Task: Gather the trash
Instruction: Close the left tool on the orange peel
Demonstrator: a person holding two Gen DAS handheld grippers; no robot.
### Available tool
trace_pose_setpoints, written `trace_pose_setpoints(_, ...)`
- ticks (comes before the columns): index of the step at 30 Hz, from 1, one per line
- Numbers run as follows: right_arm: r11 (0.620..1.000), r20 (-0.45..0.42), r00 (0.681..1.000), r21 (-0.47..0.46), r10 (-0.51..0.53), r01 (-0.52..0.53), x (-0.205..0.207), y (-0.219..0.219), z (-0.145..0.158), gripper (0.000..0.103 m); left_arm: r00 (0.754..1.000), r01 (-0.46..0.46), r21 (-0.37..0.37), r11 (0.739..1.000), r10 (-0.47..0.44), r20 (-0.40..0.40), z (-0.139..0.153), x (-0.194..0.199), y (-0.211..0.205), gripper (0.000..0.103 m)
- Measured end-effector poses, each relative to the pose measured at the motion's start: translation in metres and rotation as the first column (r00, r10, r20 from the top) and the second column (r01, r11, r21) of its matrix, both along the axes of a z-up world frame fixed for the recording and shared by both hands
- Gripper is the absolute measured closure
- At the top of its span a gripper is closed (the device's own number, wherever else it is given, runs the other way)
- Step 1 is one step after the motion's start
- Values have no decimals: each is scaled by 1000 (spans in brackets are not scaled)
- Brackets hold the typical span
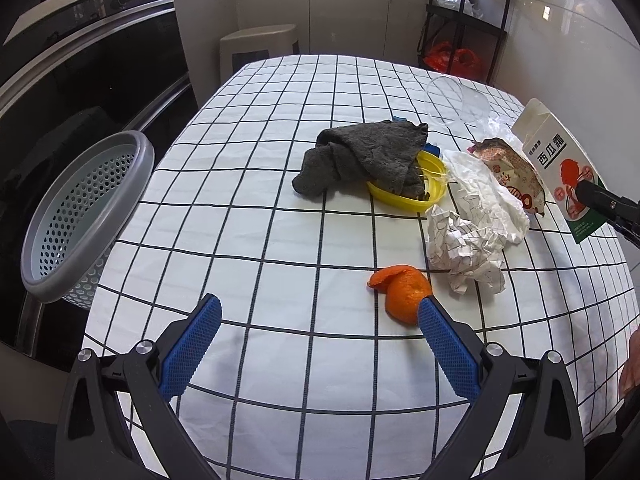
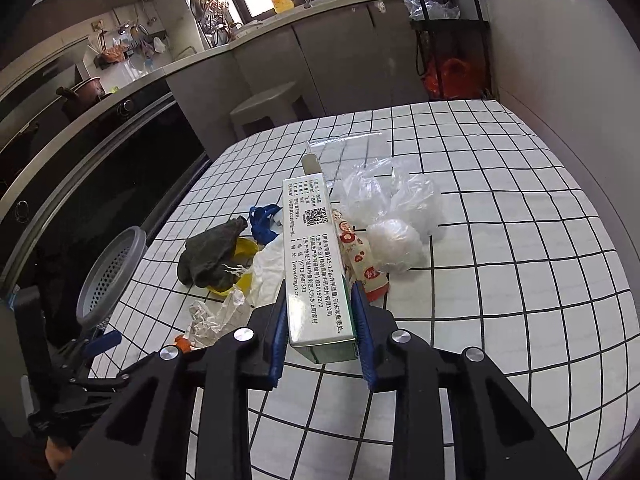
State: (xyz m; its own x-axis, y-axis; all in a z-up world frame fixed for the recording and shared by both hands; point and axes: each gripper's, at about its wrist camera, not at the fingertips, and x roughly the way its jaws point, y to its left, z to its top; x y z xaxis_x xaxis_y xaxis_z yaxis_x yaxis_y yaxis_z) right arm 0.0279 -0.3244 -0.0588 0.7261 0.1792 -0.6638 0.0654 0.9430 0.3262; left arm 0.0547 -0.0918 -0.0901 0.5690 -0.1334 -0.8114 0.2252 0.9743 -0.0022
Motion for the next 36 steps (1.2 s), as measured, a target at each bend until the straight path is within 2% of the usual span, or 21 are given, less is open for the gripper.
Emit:
trace_pose_setpoints(13,1000,21,1000,11,12,-12,-7,-2,7,74,999,32,15,999,-32,-2,-13,6,-32,8)
trace_pose_setpoints(17,1000,17,1000,10,14,-14,-6,-1,7,74,999,48,-7,999,-48,5,-11,4,-35,23)
trace_pose_setpoints(21,1000,14,1000,9,14,-14,-6,0,6,74,998,68,-30,997,-67,10,-8,1,-36,47)
trace_pose_setpoints(22,1000,14,1000,9,13,-13,-6,0,5,74,997,73,-37,997,-73,8,-7,0,-35,50)
trace_pose_setpoints(26,1000,11,1000,8,14,-15,-5,1,5,74,995,97,-53,994,-97,2,-6,-1,-37,83)
trace_pose_setpoints(31,1000,11,1000,6,17,-17,-5,3,5,74,995,103,-55,993,-102,13,-1,-5,-34,92)
trace_pose_setpoints(32,1000,11,1000,7,17,-17,-5,3,5,74,995,102,-59,993,-101,13,0,-5,-32,97)
trace_pose_setpoints(36,1000,14,1000,4,21,-21,-5,5,6,74,995,95,-75,993,-94,24,8,-5,-26,98)
